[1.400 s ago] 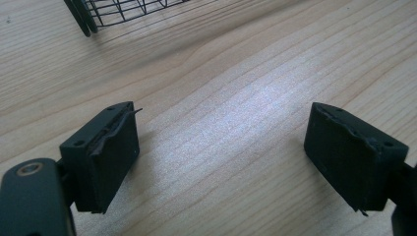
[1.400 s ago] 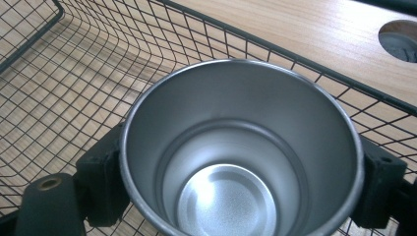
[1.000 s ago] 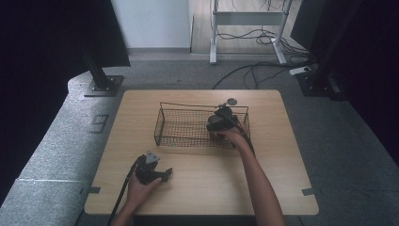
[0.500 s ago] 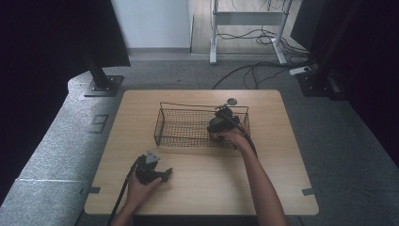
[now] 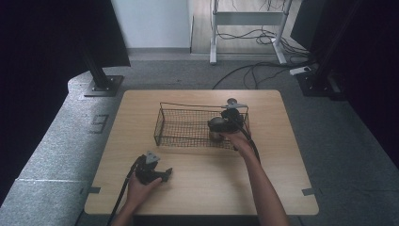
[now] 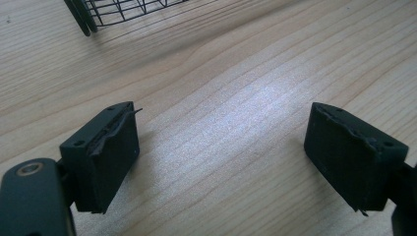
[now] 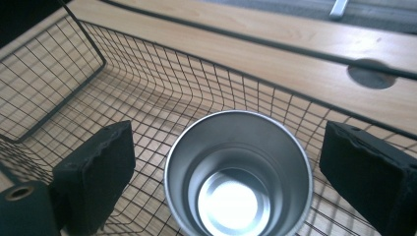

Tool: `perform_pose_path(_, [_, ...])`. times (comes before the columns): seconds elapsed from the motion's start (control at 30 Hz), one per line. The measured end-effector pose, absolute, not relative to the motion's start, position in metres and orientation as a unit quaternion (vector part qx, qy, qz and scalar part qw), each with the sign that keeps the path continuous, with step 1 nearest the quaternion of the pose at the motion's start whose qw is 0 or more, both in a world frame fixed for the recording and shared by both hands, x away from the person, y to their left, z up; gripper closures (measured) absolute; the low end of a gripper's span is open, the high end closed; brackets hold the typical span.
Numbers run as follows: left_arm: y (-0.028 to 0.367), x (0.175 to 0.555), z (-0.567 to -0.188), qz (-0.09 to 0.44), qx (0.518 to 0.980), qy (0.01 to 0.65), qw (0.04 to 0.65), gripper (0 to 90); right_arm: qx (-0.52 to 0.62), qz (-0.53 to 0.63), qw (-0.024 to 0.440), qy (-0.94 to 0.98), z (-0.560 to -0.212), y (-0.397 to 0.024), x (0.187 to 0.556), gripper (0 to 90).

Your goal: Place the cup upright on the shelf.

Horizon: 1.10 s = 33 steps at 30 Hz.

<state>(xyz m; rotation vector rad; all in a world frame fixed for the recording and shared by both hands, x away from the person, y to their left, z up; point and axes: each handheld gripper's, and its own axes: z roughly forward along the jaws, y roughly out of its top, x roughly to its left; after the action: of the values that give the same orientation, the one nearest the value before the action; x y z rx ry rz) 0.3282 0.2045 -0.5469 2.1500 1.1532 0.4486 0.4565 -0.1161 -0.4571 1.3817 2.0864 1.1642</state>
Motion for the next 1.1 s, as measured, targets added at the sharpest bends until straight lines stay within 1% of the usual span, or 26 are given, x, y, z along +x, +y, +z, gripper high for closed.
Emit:
perform_pose_path(0.17, [0.204, 0.328, -0.547, 0.171, 0.82, 0.44, 0.325, 13.3, 0.484, 0.435, 0.203, 0.732, -0.451, -0.121, 0.443, 7.6])
perform_pose_path(0.37, [0.204, 0.328, -0.547, 0.171, 0.82, 0.44, 0.325, 13.3, 0.471, 0.453, 0.204, 0.729, -0.45, -0.129, 0.425, 9.1])
perform_pose_path(0.47, [0.205, 0.328, -0.547, 0.171, 0.82, 0.44, 0.324, 13.3, 0.461, 0.46, 0.204, 0.731, -0.453, -0.133, 0.414, 10.9])
perform_pose_path(0.83, [0.204, 0.328, -0.547, 0.171, 0.82, 0.44, 0.324, 13.3, 0.45, 0.475, 0.198, 0.73, -0.462, -0.158, 0.38, 12.2])
perform_pose_path(1.1, [0.204, 0.328, -0.547, 0.171, 0.82, 0.439, 0.324, 13.3, 0.444, 0.48, 0.19, 0.733, -0.476, -0.177, 0.348, 13.1])
